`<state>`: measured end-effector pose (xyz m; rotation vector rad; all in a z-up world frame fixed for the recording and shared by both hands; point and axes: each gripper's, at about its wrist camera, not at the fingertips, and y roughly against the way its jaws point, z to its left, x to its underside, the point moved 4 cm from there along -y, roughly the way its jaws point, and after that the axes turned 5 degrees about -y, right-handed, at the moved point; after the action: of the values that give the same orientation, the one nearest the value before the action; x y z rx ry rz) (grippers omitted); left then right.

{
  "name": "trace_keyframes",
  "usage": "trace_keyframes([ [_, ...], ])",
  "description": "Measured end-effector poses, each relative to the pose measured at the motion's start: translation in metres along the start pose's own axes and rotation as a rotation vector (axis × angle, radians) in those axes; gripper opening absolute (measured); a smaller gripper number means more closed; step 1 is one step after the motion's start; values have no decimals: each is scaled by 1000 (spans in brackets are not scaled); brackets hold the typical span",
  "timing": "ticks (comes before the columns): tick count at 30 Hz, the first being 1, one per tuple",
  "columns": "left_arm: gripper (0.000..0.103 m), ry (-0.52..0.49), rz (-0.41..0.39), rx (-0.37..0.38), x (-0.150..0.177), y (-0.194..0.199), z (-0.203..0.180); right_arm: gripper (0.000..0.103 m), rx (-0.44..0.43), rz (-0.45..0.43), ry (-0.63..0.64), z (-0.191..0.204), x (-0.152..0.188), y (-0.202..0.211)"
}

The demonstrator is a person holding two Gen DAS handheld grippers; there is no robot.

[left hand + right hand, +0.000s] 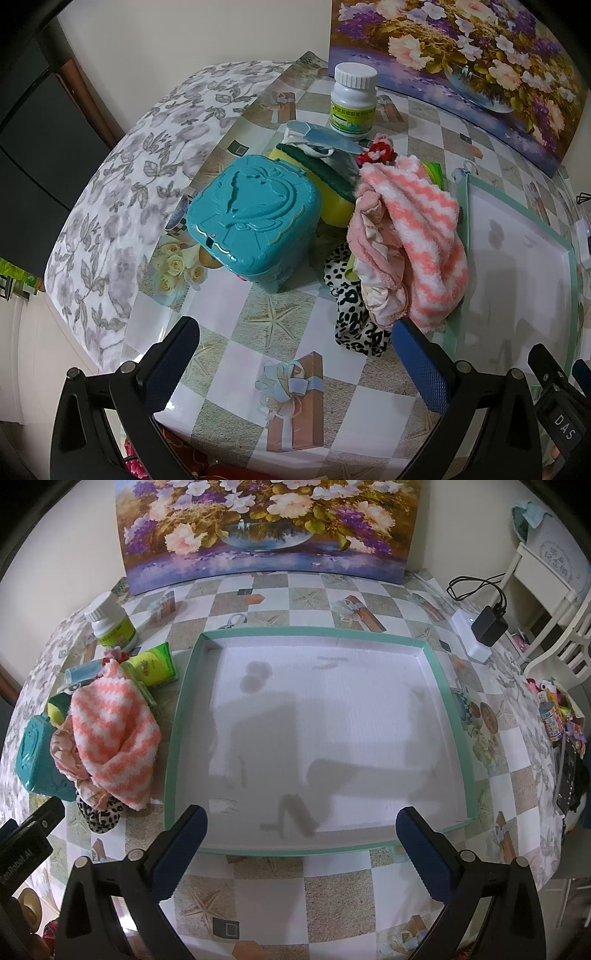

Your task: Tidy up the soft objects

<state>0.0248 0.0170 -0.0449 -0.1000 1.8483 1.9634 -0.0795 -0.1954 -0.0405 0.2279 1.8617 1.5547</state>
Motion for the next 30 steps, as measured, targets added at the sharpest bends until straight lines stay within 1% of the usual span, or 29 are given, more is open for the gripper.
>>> trace_keyframes([
  [30, 103, 12, 0, 4, 1, 1, 4, 103, 13, 14, 11, 2, 0, -2],
])
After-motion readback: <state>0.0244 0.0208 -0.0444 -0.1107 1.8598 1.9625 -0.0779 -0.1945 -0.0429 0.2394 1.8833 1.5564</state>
